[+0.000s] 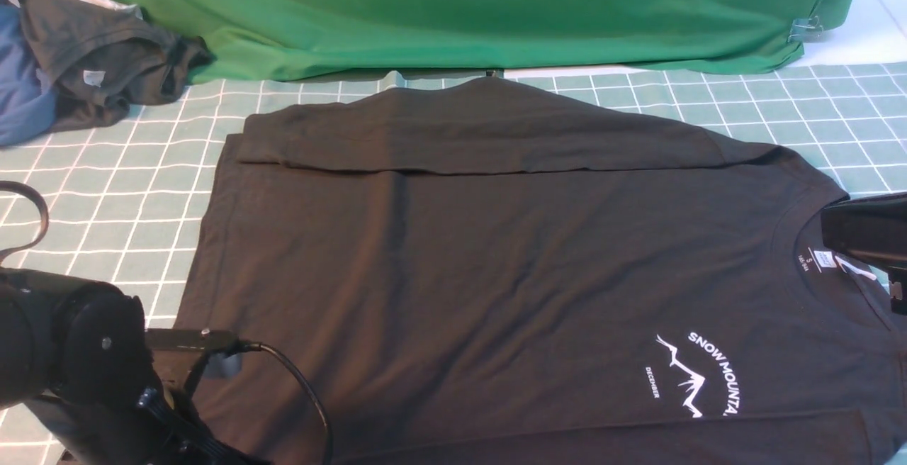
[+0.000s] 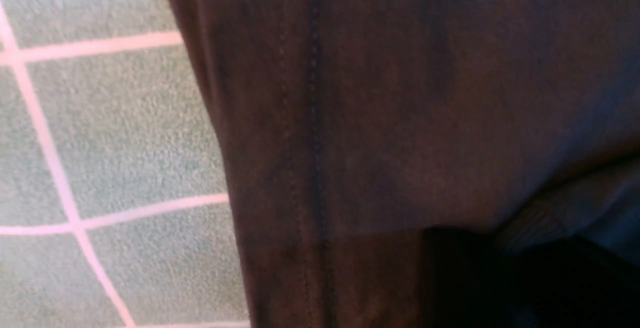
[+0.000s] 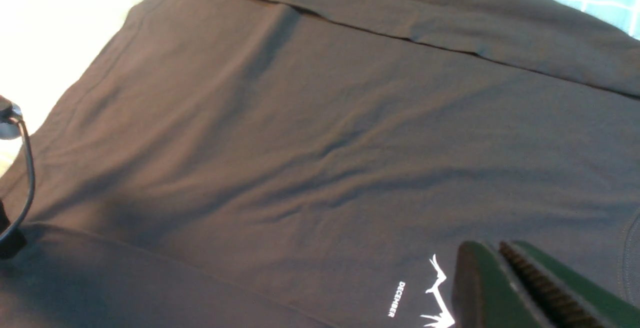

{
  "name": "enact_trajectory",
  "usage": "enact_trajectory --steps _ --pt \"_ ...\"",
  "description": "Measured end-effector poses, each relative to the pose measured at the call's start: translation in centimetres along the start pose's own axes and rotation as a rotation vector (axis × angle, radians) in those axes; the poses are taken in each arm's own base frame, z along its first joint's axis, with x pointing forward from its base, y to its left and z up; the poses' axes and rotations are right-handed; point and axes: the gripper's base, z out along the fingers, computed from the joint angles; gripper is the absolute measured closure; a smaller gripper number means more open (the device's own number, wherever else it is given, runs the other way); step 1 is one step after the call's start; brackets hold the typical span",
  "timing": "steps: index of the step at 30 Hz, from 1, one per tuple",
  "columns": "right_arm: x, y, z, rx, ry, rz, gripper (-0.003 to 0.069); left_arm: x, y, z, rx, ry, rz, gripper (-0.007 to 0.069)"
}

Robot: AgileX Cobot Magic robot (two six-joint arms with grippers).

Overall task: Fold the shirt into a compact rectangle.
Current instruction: 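Grasp the left edge of the dark T-shirt lying flat on the table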

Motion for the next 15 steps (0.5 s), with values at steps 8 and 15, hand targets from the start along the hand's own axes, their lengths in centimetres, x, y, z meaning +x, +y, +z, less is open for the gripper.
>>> enact_trajectory --steps 8,15 --pt "0.0 0.0 0.0 0.000 0.000 -0.001 0.0610 0.5 0.1 -1.1 -0.015 0.025 0.033 0.0613" --pt "0.0 0.0 0.0 0.000 0.000 -0.001 0.0603 0.3 -0.4 -5.4 0.009 -0.087 0.054 0.0615"
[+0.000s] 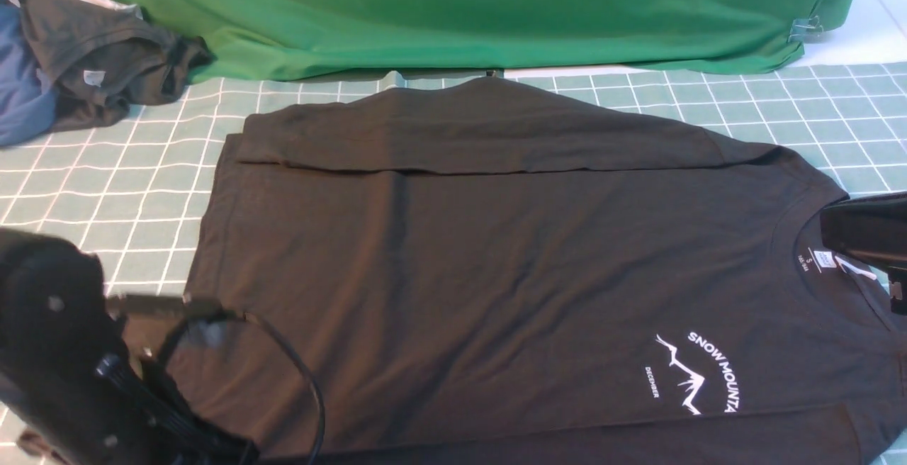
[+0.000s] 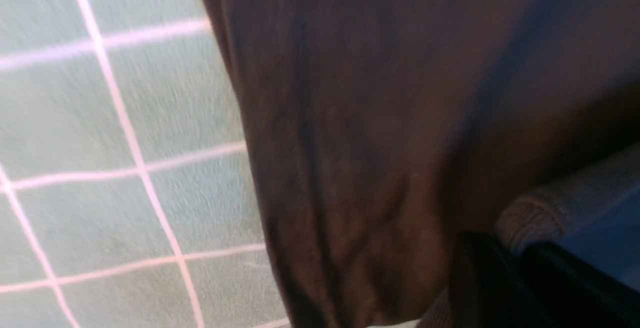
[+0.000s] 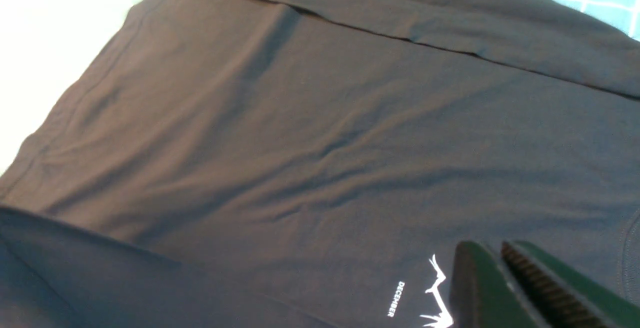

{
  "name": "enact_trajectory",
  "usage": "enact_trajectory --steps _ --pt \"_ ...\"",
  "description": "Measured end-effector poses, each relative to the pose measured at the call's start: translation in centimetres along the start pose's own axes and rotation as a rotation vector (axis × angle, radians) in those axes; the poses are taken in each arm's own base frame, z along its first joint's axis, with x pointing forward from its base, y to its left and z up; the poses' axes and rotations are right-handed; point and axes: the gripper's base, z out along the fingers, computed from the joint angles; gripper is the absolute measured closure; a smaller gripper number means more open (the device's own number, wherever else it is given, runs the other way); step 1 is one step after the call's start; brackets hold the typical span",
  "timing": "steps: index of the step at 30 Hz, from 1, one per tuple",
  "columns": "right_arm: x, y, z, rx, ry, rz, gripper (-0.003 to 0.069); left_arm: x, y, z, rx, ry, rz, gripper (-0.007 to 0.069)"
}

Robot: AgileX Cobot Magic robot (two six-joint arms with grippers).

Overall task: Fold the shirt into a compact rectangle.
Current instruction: 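Grasp the left edge of the dark T-shirt lying flat on the table, then fold the left side of the black T-shirt inward over its body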

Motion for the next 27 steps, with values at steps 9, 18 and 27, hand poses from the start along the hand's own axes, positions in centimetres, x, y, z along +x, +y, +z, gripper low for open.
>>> enact_trajectory --steps 9,18,27 --pt "-0.1 0.0 0.0 0.002 -0.014 0.000 0.0597 -3.4 -0.1 -6.0 -0.075 -0.256 0.045 0.0615" --pt "-0.1 0.0 0.0 0.002 -0.014 0.000 0.0595 -8.2 -0.1 -8.2 -0.168 -0.348 0.049 0.0615" --pt "-0.1 0.0 0.0 0.002 -0.014 0.000 0.0581 -13.4 1.8 -5.8 -0.214 -0.292 -0.027 0.0615"
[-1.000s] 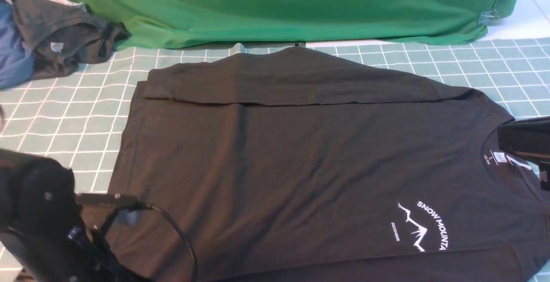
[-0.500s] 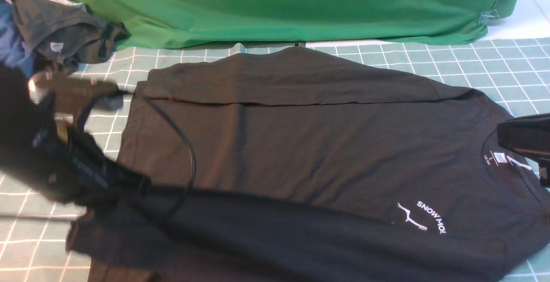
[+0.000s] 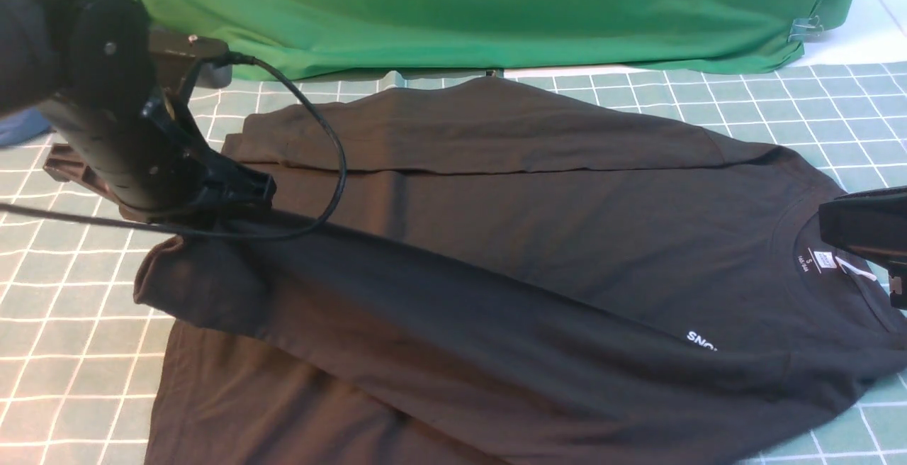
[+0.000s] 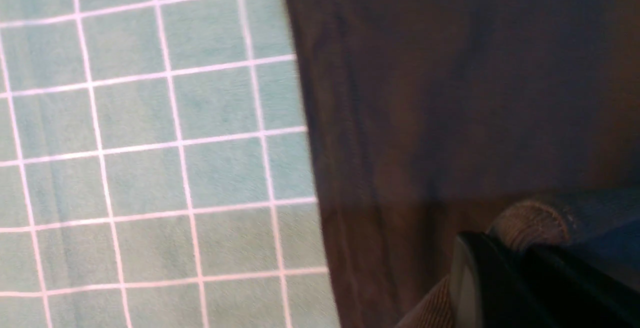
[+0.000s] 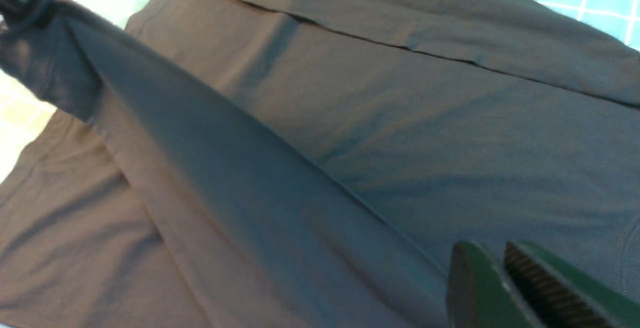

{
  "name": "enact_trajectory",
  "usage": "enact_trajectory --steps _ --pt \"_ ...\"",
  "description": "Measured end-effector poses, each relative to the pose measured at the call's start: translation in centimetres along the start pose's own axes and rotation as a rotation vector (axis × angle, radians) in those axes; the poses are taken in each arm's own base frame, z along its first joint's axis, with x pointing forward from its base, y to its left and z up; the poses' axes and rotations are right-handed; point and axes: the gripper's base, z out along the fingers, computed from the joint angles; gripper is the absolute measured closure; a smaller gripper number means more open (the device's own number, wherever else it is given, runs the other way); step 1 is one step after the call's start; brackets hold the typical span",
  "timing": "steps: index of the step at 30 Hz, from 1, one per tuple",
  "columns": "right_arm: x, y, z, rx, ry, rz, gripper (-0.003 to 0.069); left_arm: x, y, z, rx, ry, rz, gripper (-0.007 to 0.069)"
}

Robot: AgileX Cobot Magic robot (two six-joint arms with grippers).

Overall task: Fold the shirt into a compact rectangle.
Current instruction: 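Fold the left side of the black T-shirt inward over its body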

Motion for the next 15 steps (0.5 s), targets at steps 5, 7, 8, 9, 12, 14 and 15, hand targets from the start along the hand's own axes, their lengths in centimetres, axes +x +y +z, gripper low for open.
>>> enact_trajectory --steps 5,7,8,9,12,14,15 --pt "0.0 0.0 0.0 0.000 0.000 0.000 0.0575 -1.2 1.1 2.7 -0.021 0.061 -0.040 0.0615" --pt "0.0 0.0 0.0 0.000 0.000 0.000 0.0572 -1.6 1.5 3.5 -0.028 0.074 -0.049 0.0615" --pt "0.0 0.0 0.0 0.000 0.000 0.000 0.0571 -1.8 1.6 3.7 -0.028 0.068 -0.050 0.0615" --pt "0.0 0.0 0.0 0.000 0.000 0.000 0.0571 -1.8 1.5 3.7 -0.028 0.070 -0.050 0.0615" --pt "0.0 0.0 0.0 0.000 0.000 0.000 0.0568 -2.3 1.6 3.9 -0.029 0.022 -0.045 0.0615" --pt "0.0 0.0 0.0 0.000 0.000 0.000 0.0567 -2.5 1.6 3.9 -0.027 0.004 -0.043 0.0615" --pt "0.0 0.0 0.0 0.000 0.000 0.000 0.0566 -2.5 1.6 3.9 -0.028 0.000 -0.042 0.0615"
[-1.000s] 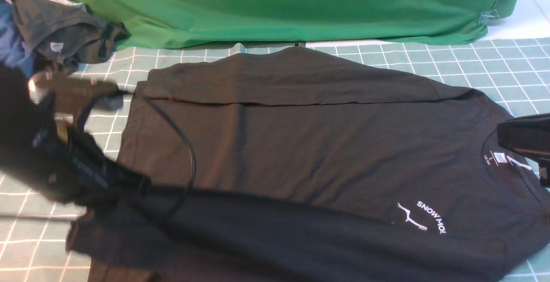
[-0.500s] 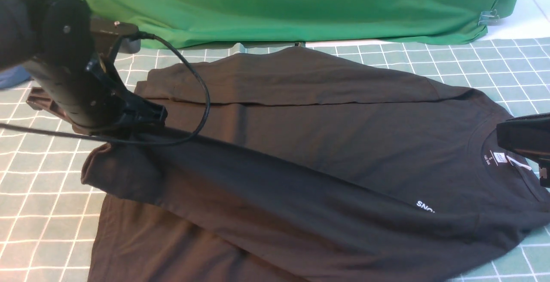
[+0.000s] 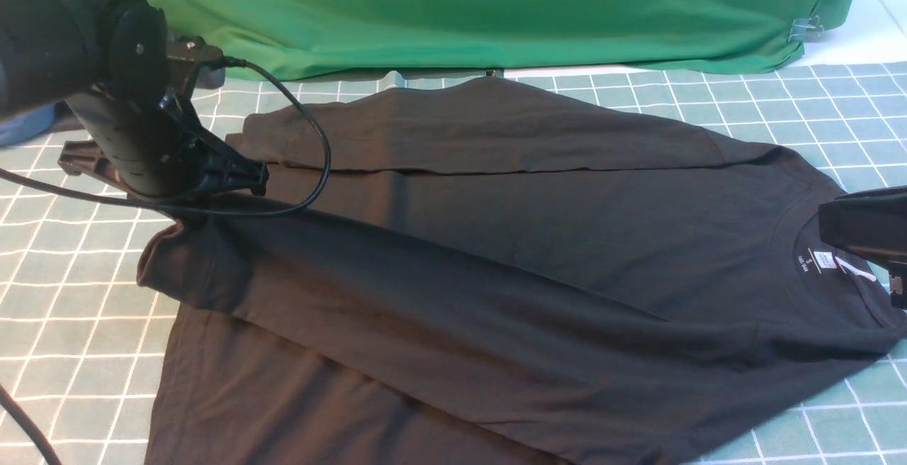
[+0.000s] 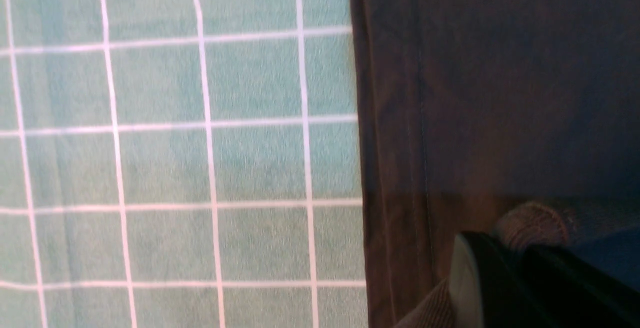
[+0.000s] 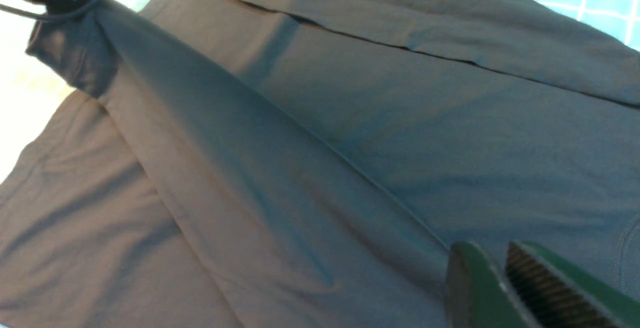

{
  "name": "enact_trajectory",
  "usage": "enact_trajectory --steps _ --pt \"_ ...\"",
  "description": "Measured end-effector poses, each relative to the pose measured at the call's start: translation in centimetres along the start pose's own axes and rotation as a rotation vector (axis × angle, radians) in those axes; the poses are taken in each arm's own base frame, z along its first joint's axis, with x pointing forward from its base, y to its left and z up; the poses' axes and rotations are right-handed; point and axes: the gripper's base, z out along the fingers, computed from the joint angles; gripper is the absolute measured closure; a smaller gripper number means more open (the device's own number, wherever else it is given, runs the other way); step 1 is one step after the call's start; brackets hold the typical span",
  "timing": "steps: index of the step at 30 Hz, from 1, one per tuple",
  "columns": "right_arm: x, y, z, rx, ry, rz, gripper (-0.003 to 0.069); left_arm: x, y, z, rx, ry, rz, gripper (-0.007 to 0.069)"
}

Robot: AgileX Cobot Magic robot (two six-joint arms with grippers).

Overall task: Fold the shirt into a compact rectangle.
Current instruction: 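Fold the left side of the black T-shirt inward over its body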

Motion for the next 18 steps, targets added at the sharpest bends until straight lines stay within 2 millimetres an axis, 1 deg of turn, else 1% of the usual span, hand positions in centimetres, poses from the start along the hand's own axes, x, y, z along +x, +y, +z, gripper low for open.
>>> enact_trajectory --steps 5,8,11,13,14,15,16,18 --pt "0.00 0.01 0.00 -0.001 0.000 0.001 0.0566 -0.20 -0.02 0.00 0.003 -0.022 0.002 0.0610" --pt "0.00 0.01 0.00 -0.001 0.000 0.001 0.0565 -0.24 -0.03 0.00 0.003 -0.026 0.002 0.0593" --pt "0.00 0.01 0.00 -0.001 0.000 0.001 0.0561 -0.27 -0.02 0.00 0.002 -0.029 0.003 0.0515" --pt "0.00 0.01 0.00 -0.001 0.000 0.001 0.0559 -0.32 0.12 0.00 -0.011 -0.034 0.014 0.0422" --pt "0.00 0.01 0.00 -0.001 0.000 0.001 0.0559 -0.33 0.14 0.00 -0.013 -0.036 0.015 0.0414" --pt "0.00 0.01 0.00 -0.001 0.000 0.001 0.0559 -0.40 0.20 -0.01 -0.020 -0.044 0.023 0.0379" --pt "0.00 0.01 0.00 -0.001 0.000 0.001 0.0559 -0.60 0.29 -0.01 -0.027 -0.065 0.031 0.0310" --pt "0.00 0.01 0.00 -0.001 0.000 0.001 0.0559 -0.90 0.29 -0.04 -0.027 -0.098 0.029 0.0239"
